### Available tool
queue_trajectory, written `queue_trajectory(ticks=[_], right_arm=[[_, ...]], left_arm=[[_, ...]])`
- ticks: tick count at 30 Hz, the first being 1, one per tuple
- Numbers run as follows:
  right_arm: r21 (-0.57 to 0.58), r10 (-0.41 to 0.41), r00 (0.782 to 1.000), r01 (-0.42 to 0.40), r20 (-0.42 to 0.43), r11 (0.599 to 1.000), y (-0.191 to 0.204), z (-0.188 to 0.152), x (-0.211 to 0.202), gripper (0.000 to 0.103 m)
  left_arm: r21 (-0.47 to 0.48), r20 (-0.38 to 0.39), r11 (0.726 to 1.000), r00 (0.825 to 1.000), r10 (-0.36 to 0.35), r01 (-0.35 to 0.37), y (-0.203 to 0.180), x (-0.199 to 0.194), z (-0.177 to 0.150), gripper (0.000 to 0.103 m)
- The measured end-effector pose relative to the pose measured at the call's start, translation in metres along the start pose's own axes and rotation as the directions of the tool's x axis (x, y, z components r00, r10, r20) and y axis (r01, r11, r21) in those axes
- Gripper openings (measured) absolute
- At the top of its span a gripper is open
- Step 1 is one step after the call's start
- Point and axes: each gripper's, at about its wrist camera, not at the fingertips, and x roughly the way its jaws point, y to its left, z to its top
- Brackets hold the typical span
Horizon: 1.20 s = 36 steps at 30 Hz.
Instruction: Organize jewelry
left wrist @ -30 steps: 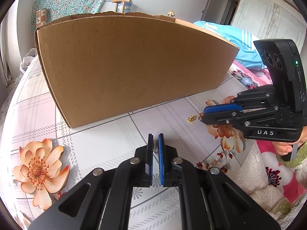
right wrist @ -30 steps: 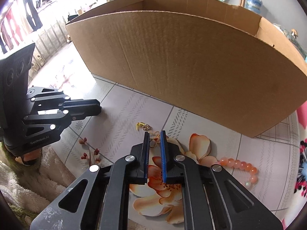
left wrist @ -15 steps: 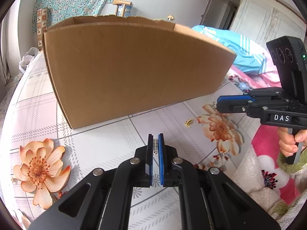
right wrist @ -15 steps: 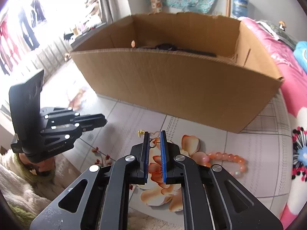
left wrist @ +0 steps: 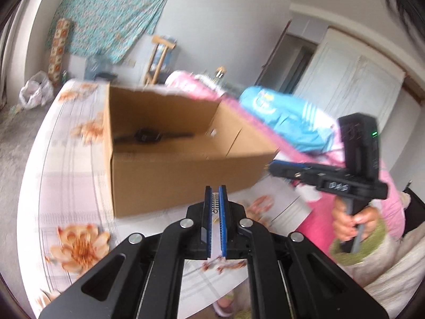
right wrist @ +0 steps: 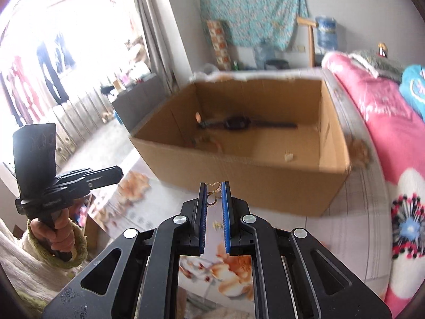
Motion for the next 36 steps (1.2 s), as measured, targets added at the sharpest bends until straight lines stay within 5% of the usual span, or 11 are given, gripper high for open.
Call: queue_trajectory(ticks=[7, 11, 17, 22, 31, 36], right_arm=[[-0.034, 0.030, 0.998, -0.028, 0.048, 0.999, -0.005, 0.048, 0.007, 0.009], [-0.005, 0.027, 0.999, -0.027, -0.045, 1.000, -0.022, 0.074, 0.041, 0.009], [0.108, 0.044, 0.970, -0.018, -0.238, 0.994, -0.055, 0.097, 0.107, 0.009], [0.129, 0.010, 0.959, 0.028, -0.283, 0.991, -0.066, 0.102, 0.129, 0.015], [0.128, -0.003, 0.973, 0.033, -0.231, 0.991, -0.072, 0.105, 0.122, 0.021], [0.134, 0.001, 0.986, 0.022, -0.168, 0.991, -0.071, 0.108, 0.101, 0.023]], left_arm=[[0.089, -0.009, 0.996, 1.000, 0.023, -0.023, -0.017, 0.029, 0.057, 0.004], [0.059, -0.133, 0.997, 0.990, 0.051, -0.043, -0.008, 0.081, 0.079, 0.004], [0.002, -0.314, 0.996, 0.946, 0.081, -0.084, 0.009, 0.158, 0.086, 0.005], [-0.047, -0.366, 0.991, 0.926, 0.097, -0.123, 0.022, 0.177, 0.082, 0.005], [-0.055, -0.350, 0.986, 0.928, 0.126, -0.155, 0.031, 0.184, 0.083, 0.005], [-0.041, -0.272, 0.988, 0.953, 0.133, -0.150, 0.023, 0.162, 0.087, 0.005]])
